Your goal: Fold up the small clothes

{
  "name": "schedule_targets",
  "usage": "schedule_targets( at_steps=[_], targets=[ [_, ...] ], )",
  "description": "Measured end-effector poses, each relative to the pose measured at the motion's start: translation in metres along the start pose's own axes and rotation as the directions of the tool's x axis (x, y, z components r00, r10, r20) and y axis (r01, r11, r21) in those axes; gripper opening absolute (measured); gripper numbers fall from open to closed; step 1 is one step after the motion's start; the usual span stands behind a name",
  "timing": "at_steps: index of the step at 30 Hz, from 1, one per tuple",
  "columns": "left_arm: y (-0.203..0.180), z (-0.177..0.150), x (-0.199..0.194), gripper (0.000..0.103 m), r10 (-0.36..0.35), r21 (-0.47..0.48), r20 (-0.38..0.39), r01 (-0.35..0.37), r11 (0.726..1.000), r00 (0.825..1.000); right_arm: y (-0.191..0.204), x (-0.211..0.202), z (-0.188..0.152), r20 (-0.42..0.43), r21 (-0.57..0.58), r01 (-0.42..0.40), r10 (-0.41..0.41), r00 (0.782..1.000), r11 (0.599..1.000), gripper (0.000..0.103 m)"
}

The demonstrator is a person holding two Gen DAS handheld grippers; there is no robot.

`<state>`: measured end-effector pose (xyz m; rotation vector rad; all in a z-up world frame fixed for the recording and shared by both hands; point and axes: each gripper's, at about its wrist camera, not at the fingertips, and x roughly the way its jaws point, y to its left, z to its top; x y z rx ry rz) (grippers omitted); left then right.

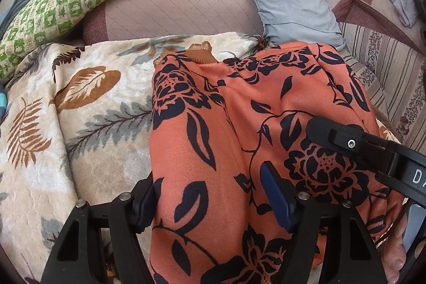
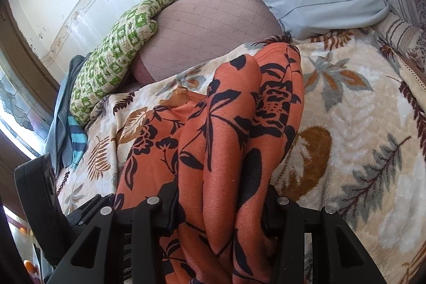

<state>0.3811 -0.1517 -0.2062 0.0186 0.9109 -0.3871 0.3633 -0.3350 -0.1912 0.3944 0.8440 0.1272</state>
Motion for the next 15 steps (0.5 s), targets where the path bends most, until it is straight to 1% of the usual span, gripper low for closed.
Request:
schedule_targets(
  at_steps=[5, 8, 11, 15],
  targets=[
    [0.012, 0.006, -0.017, 0.064, 0.011, -0.022, 0.030, -0.010, 1.000, 0.999, 0.012, -0.007, 0.002, 0.031, -0.002, -0.028, 0.028, 0.999, 1.000, 0.047],
    [0.020, 0.009, -0.031, 0.064, 0.023, -0.040, 0.054, -0.021, 0.999, 0.998, 0.021, -0.011, 0.004, 0.049, -0.003, -0.059, 0.059, 0.997, 0.998, 0.047],
    [0.026, 0.010, -0.049, 0.064, 0.050, -0.048, 0.086, -0.046, 0.998, 0.995, 0.035, -0.016, 0.006, 0.068, -0.018, -0.091, 0.092, 0.993, 0.996, 0.047],
    [0.042, 0.009, -0.073, 0.064, 0.080, -0.065, 0.118, -0.073, 0.995, 0.990, 0.054, -0.019, 0.006, 0.082, -0.015, -0.157, 0.158, 0.984, 0.987, 0.047]
  ],
)
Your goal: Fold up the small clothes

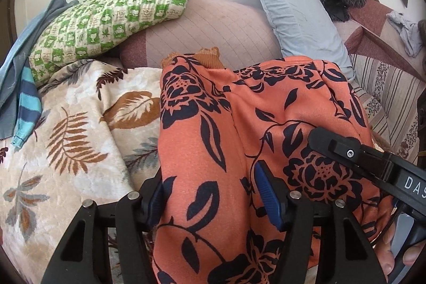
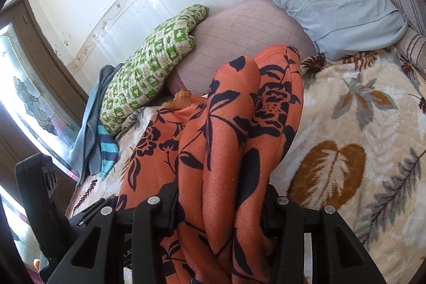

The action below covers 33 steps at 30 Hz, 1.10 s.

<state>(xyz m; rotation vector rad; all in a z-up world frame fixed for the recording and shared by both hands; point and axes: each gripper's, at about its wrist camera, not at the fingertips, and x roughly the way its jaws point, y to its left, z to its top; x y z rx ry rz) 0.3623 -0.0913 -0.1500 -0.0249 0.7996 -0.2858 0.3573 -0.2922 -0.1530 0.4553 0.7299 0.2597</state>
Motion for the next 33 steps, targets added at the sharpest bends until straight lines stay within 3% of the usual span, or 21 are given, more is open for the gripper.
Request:
schedule_targets(
  at_steps=[7, 17, 22, 25, 28, 33],
  targets=[
    [0.038, -0.001, -0.033, 0.064, 0.092, -0.013, 0.036, -0.091, 0.996, 0.995, 0.033, 0.015, -0.010, -0.022, 0.029, -0.134, 0.135, 0.991, 0.991, 0.047],
    [0.091, -0.015, -0.051, 0.064, 0.203, -0.058, -0.014, -0.204, 0.977, 0.979, 0.072, 0.057, -0.044, -0.142, 0.119, -0.270, 0.285, 0.948, 0.956, 0.047],
    [0.106, -0.043, -0.033, 0.064, 0.221, -0.061, -0.142, -0.231, 0.971, 0.965, 0.074, 0.077, -0.064, -0.237, 0.118, -0.227, 0.250, 0.939, 0.967, 0.046],
    [0.117, -0.065, -0.010, 0.065, 0.258, -0.064, -0.241, -0.281, 0.958, 0.935, 0.061, 0.091, -0.079, -0.329, 0.109, -0.132, 0.161, 0.931, 0.985, 0.046],
    [0.118, -0.071, -0.006, 0.075, 0.281, -0.052, -0.227, -0.300, 0.953, 0.932, 0.048, 0.104, -0.084, -0.376, 0.092, -0.067, 0.097, 0.922, 0.994, 0.046],
    [0.112, -0.067, -0.010, 0.077, 0.322, -0.013, -0.205, -0.332, 0.943, 0.924, 0.044, 0.106, -0.084, -0.404, 0.071, -0.045, 0.070, 0.912, 0.996, 0.052]
  ],
)
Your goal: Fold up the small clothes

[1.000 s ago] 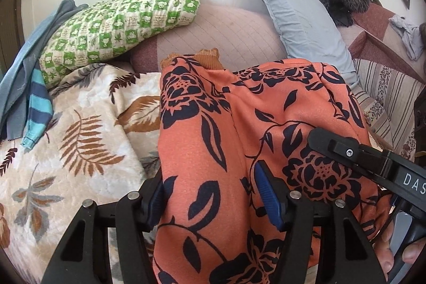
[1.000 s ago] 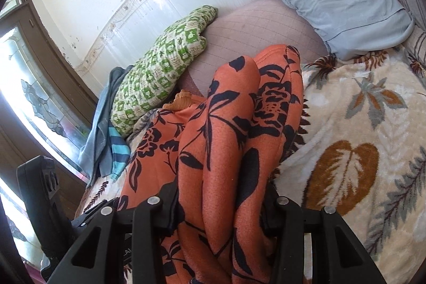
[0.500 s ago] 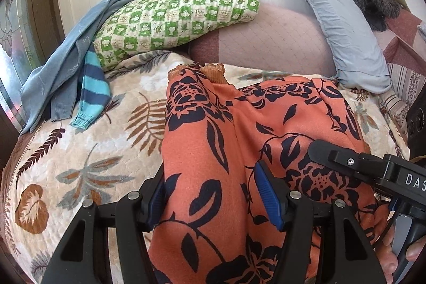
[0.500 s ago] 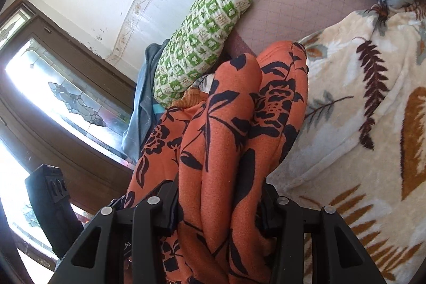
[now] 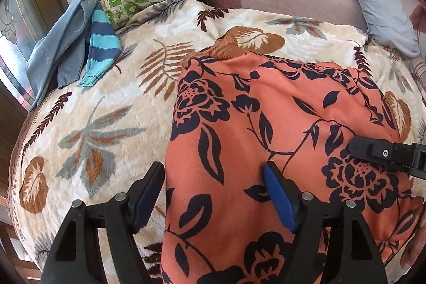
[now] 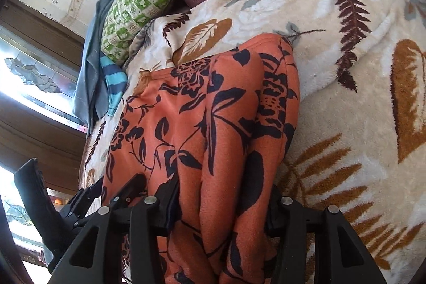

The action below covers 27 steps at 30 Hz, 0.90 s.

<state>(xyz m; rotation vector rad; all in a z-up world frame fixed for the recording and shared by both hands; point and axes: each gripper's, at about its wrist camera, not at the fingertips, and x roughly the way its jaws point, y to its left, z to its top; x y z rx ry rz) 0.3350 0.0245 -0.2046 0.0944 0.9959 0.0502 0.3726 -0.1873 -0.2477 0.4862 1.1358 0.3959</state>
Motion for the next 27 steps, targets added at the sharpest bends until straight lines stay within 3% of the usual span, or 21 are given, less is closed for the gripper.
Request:
schedule_targets(
  at_steps=[4, 7, 11, 14, 16, 18, 20, 22, 24, 27],
  targets=[
    [0.010, 0.009, -0.008, 0.077, 0.031, -0.008, 0.052, -0.031, 0.999, 0.998, 0.000, -0.010, 0.007, 0.004, -0.014, 0.011, -0.011, 1.000, 1.000, 0.056],
    [0.027, 0.019, -0.011, 0.078, 0.019, -0.070, 0.078, -0.014, 0.997, 0.997, 0.004, -0.027, 0.015, 0.083, -0.033, 0.037, -0.034, 0.996, 0.999, 0.056],
    [0.040, 0.026, -0.004, 0.079, 0.057, -0.110, 0.086, -0.047, 0.993, 0.995, 0.010, -0.057, 0.024, 0.276, -0.060, 0.096, -0.076, 0.958, 0.994, 0.056],
    [0.042, 0.029, 0.005, 0.079, 0.062, -0.117, 0.081, -0.052, 0.992, 0.995, 0.020, -0.071, 0.031, 0.380, -0.106, 0.048, -0.004, 0.925, 0.993, 0.056],
    [0.037, 0.030, 0.011, 0.079, 0.069, -0.098, 0.073, -0.062, 0.993, 0.995, 0.031, -0.065, 0.034, 0.362, -0.160, 0.010, 0.049, 0.931, 0.987, 0.056],
    [0.029, 0.031, 0.018, 0.081, 0.104, -0.060, 0.066, -0.100, 0.993, 0.992, 0.036, -0.046, 0.037, 0.282, -0.181, -0.016, 0.067, 0.957, 0.983, 0.055],
    [0.023, 0.030, 0.023, 0.082, 0.131, -0.028, 0.063, -0.129, 0.991, 0.989, 0.028, -0.013, 0.040, 0.158, -0.153, 0.015, 0.010, 0.987, 0.988, 0.052],
    [0.019, 0.028, 0.024, 0.084, 0.127, -0.001, 0.071, -0.128, 0.992, 0.989, 0.006, 0.019, 0.039, 0.048, -0.096, 0.100, -0.096, 0.994, 0.990, 0.045],
    [0.018, 0.028, 0.027, 0.088, 0.140, 0.026, 0.068, -0.142, 0.989, 0.988, -0.006, 0.018, 0.039, 0.059, -0.052, 0.066, -0.063, 0.996, 0.996, 0.042],
    [0.024, 0.028, 0.027, 0.091, 0.135, 0.002, 0.056, -0.136, 0.991, 0.989, -0.001, 0.008, 0.036, 0.074, -0.058, 0.085, -0.081, 0.994, 0.995, 0.041]
  ],
)
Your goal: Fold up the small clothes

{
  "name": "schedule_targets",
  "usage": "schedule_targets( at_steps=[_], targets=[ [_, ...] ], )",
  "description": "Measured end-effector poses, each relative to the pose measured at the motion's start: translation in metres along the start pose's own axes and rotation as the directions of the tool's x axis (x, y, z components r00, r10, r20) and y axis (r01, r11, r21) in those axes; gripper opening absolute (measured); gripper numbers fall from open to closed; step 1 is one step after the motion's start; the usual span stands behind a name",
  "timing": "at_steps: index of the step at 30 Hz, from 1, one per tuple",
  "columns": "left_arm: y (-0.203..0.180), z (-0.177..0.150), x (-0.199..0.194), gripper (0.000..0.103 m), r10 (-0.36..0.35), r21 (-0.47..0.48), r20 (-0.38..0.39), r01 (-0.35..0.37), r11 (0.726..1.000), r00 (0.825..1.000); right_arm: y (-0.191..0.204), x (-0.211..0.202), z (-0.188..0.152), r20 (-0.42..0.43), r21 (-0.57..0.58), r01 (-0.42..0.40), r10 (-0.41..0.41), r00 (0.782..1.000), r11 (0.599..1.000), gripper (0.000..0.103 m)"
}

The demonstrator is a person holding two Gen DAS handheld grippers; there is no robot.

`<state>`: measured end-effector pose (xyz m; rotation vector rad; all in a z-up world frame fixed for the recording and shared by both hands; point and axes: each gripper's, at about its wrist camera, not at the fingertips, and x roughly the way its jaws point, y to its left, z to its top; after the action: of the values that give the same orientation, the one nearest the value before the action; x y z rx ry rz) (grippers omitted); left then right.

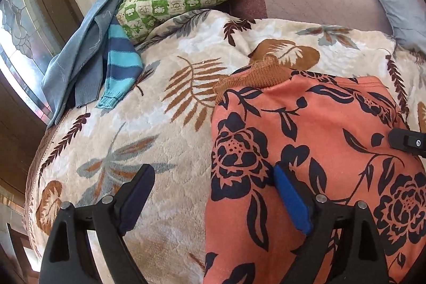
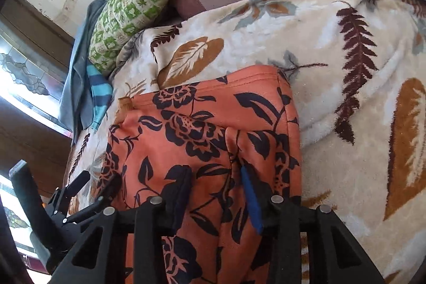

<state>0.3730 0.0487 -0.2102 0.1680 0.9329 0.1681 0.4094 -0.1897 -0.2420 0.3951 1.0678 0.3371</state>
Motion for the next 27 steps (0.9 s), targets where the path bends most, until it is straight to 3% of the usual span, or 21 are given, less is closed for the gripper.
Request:
schedule_targets(
  at_steps=[2, 11, 16, 21, 24, 27],
  targets=[
    [0.004, -0.001, -0.004, 0.091, -0.005, -0.017, -0.005, 0.005, 1.000, 1.000, 0.007, -0.009, -0.005, 0.020, -0.036, 0.013, -0.012, 1.000, 0.999, 0.042],
    [0.006, -0.023, -0.041, 0.091, 0.034, -0.013, 0.039, -0.033, 0.999, 0.999, 0.033, -0.081, -0.030, 0.136, -0.145, -0.075, 0.095, 0.986, 0.987, 0.042],
    [0.004, -0.038, -0.041, 0.091, 0.025, -0.013, 0.027, -0.025, 1.000, 0.999, 0.041, -0.082, -0.062, 0.065, -0.216, -0.050, 0.066, 0.996, 0.975, 0.042],
    [0.004, -0.047, -0.038, 0.094, 0.021, -0.017, 0.038, -0.020, 1.000, 0.999, 0.016, -0.047, -0.086, -0.076, -0.191, 0.048, -0.063, 0.995, 0.980, 0.042],
    [0.003, -0.050, -0.031, 0.100, 0.029, -0.028, 0.042, -0.028, 0.999, 0.999, -0.009, -0.035, -0.086, -0.115, -0.065, -0.008, 0.000, 0.993, 0.998, 0.051],
    [0.009, -0.051, -0.027, 0.103, -0.001, -0.057, 0.044, 0.003, 0.998, 0.999, -0.017, -0.034, -0.087, -0.121, -0.039, -0.025, 0.020, 0.992, 0.999, 0.055]
  ],
)
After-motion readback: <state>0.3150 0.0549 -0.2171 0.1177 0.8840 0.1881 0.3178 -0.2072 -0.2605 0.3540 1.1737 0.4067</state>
